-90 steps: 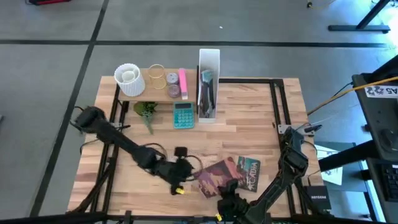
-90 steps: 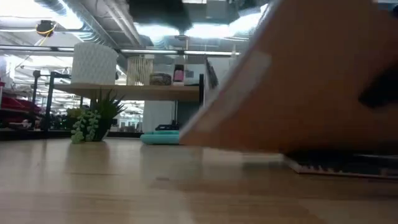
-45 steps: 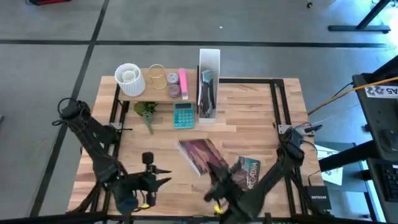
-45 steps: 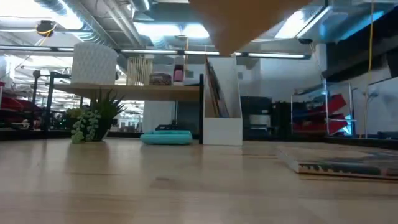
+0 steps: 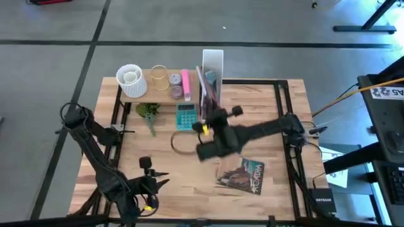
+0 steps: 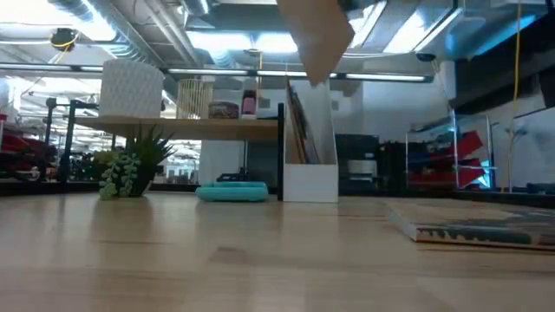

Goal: Stock shelves
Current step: Put the purple book into the white bookshelf

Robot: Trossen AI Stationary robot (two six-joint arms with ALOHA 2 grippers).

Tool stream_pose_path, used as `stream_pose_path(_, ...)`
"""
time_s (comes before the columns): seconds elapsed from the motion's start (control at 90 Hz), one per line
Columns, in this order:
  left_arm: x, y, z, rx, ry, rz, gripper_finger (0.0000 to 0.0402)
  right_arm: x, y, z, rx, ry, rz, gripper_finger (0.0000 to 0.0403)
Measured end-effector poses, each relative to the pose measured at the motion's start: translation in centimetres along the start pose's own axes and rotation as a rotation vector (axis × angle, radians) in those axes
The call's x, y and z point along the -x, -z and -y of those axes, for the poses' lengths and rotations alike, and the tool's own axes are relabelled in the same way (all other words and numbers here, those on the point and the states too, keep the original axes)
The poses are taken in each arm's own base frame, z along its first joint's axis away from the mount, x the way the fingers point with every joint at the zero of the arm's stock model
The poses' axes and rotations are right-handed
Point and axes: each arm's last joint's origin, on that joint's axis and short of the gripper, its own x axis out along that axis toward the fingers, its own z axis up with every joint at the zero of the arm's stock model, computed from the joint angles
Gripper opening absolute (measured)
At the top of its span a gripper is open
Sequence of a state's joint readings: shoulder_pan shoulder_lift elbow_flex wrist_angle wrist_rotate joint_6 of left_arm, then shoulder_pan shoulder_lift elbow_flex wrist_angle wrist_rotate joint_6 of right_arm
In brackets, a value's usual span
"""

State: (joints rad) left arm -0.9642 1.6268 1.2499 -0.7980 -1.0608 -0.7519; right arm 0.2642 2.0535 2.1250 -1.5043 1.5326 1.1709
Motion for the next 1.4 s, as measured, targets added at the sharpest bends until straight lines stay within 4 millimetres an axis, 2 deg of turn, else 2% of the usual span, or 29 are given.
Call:
stream_pose_path(0.267,-0.4,0.5,0.5,-0.012,-0.003,-0.018,0.0090,-5.4,0.0,0.0,-0.086,0.129,-0.029,0.0001)
stream_pose_path(0.489,-0.4,0.4,0.5,-0.015,-0.003,-0.017,0.0090,-8.0,-0.2,0.1,-0.170,0.191,-0.034,0.0001)
stream_pose_path(0.611,-0.4,0.4,0.5,-0.012,-0.002,-0.016,0.0090,-9.3,0.3,-0.1,-0.185,0.220,-0.039,0.0002)
stream_pose_path(0.978,-0.4,0.4,0.5,-0.002,-0.001,-0.015,0.0090,-12.9,3.7,-0.7,-0.170,0.298,-0.060,0.0002)
stream_pose_path(1.4,-0.4,0.3,0.5,0.013,0.001,-0.012,0.0090,-15.1,8.1,-2.7,-0.119,0.330,-0.083,0.0003)
